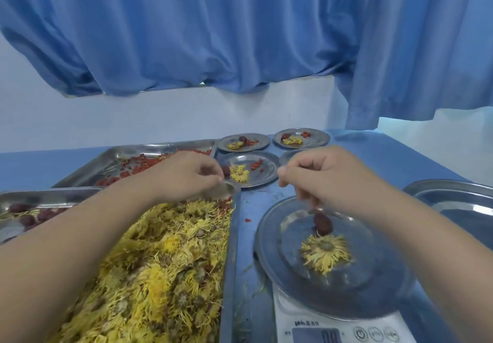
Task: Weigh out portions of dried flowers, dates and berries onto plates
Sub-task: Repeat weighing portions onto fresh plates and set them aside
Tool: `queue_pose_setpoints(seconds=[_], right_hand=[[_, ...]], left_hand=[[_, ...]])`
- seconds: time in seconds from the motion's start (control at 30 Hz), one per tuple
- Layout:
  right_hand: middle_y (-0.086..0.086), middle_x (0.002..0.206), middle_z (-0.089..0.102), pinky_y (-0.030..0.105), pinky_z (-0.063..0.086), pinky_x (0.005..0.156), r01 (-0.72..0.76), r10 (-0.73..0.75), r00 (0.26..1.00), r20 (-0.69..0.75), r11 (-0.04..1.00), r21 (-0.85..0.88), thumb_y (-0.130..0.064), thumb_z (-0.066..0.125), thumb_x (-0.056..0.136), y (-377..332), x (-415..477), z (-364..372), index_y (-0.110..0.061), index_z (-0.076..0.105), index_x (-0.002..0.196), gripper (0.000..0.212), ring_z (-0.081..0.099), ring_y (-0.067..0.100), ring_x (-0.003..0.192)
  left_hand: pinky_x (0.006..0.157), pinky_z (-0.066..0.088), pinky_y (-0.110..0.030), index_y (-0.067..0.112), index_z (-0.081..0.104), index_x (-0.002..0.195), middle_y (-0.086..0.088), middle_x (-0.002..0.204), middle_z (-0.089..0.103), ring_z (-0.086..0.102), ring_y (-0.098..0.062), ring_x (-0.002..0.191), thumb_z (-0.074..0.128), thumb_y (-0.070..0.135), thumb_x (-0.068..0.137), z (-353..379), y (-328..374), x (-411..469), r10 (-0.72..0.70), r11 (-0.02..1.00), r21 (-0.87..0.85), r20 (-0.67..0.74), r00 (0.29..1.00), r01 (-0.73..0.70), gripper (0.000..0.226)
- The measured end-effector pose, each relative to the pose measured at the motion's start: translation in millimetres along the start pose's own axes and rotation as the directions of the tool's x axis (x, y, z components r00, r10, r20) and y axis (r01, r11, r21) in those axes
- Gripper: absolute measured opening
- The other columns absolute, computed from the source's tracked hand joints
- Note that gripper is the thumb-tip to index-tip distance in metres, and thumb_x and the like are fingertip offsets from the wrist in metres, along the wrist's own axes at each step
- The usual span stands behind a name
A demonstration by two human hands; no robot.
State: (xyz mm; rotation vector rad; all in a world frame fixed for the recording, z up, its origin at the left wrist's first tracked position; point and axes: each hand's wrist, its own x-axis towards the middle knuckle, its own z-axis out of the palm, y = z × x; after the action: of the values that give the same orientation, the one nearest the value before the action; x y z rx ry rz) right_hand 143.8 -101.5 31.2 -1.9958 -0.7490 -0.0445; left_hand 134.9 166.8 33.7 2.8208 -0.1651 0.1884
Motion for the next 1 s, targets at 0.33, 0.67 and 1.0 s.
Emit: queue_pose_setpoints(seconds=[0.33, 0.67, 1.0], right_hand=[[-0.010, 0.059, 0.067, 0.017, 0.043, 0.049, -0.089, 0.085, 0.995, -0.051, 0.991, -0.095, -0.064, 0.052, 0.069, 45.9, 28.0, -14.1, -0.036, 0.071, 0.075, 0.034, 0.058, 0.001, 0.046], [-0.007, 0.057, 0.064, 0.018, 0.047, 0.052, -0.042, 0.035, 0.997, -0.063, 0.992, -0.115, -0.052, 0.056, 0.078, 50.2, 32.4, -17.6, -0.030, 0.070, 0.073, 0.026, 0.056, -0.001, 0.047], [0.006, 0.066, 0.062, 0.014, 0.040, 0.047, 0.041, -0.044, 0.999, -0.007, 0.978, -0.207, -0.043, 0.058, 0.083, 49.3, 28.4, -8.2, -0.019, 0.067, 0.071, 0.028, 0.045, 0.003, 0.046]], left_hand=[[0.072, 0.036, -0.030, 0.025, 0.065, 0.085, 0.003, 0.091, 0.066, 0.056, -0.013, 0.082, 0.057, 0.031, 0.095, -6.5, -104.8, 47.6, -0.271, 0.953, 0.102, -0.131, 0.954, 0.285, 0.014], [0.095, 0.044, -0.034, 0.023, 0.065, 0.123, 0.000, 0.128, 0.060, 0.056, -0.019, 0.109, 0.060, 0.037, 0.094, 14.6, -141.7, 94.3, -0.444, 0.877, 0.272, 0.144, 0.884, 0.396, 0.032], [0.088, 0.047, -0.035, 0.032, 0.066, 0.086, 0.004, 0.103, 0.062, 0.058, -0.018, 0.094, 0.074, 0.024, 0.083, 29.1, -144.3, 103.6, -0.484, 0.866, 0.237, 0.175, 0.857, 0.441, 0.012]])
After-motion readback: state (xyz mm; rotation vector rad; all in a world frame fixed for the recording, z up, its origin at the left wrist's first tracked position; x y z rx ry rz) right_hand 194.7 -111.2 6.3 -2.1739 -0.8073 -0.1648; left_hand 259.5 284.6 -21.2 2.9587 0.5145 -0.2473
